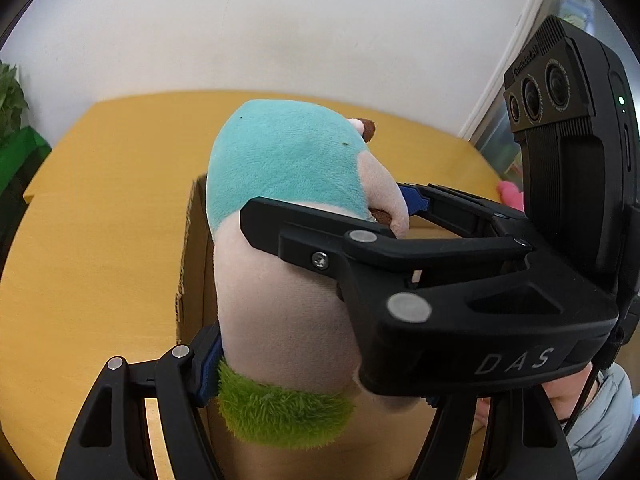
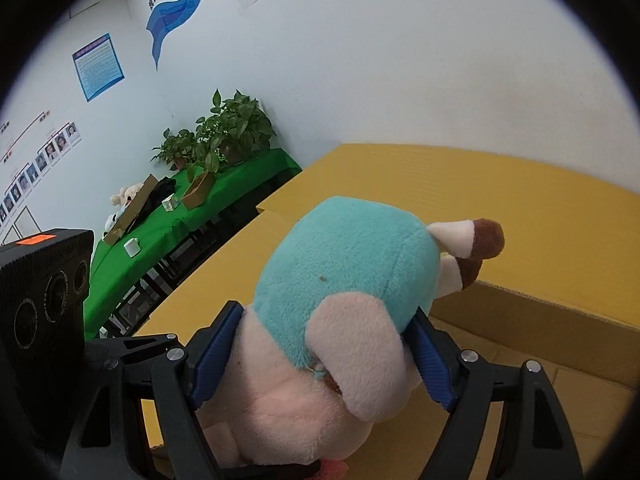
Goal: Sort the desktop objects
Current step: 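Lift the plush pig with both grippers and carry it over the box, then open both grippers to drop the plush pig into the box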
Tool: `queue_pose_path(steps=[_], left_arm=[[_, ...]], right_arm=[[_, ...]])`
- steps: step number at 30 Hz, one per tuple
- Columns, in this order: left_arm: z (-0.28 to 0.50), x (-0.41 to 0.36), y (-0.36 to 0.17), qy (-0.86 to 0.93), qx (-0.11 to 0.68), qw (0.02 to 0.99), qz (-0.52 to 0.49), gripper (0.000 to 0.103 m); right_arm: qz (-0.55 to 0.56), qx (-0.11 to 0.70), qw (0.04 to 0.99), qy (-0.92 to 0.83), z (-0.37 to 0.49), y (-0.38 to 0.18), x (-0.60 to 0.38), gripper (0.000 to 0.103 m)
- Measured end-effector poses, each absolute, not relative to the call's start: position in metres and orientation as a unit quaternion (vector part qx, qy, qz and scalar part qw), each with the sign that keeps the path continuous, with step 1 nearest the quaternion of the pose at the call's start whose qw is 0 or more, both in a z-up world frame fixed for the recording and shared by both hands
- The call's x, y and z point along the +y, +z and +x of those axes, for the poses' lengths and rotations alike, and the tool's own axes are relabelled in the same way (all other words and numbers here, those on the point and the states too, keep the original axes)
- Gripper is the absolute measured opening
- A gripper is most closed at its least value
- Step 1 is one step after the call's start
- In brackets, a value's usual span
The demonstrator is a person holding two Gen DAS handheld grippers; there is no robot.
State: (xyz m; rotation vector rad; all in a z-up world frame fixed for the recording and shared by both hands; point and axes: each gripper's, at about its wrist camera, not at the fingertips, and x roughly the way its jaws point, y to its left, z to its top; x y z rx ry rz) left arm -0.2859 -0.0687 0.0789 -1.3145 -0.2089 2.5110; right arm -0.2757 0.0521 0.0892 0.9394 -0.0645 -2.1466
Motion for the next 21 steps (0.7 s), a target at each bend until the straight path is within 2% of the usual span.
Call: queue_pose_path(steps=[5, 12, 17, 19, 21], left_arm=[[-0.308, -0.075, 0.048, 0.856, -0.087, 0.132, -0.492, 0.077], [-0.329, -0.089, 0.021, 0.842, -0.081, 0.087, -0.527, 0.077], [-0.342, -0.099, 0.022, 0.837, -0.098, 0.073, -0.534, 0.087], [-0.345, -0.102, 0.023, 0.834, -0.102, 0.074, -0.537, 0.090], [-0.345, -0.105, 0.024, 0.832, -0.109, 0.082, -0.537, 0.090]], right_arm=[[0.396, -0.038, 0.391, -0.830, -0.293, 0.052, 0.052, 0.080], [0.450, -0.009, 0.389, -0.804, -0.306, 0.019, 0.027, 0.080], [0.460, -0.028, 0.390, -0.797, -0.317, 0.018, 0.026, 0.081], [0.465, -0.032, 0.387, -0.796, -0.320, 0.019, 0.026, 0.085], [0.465, -0.031, 0.385, -0.796, -0.319, 0.021, 0.029, 0.085]])
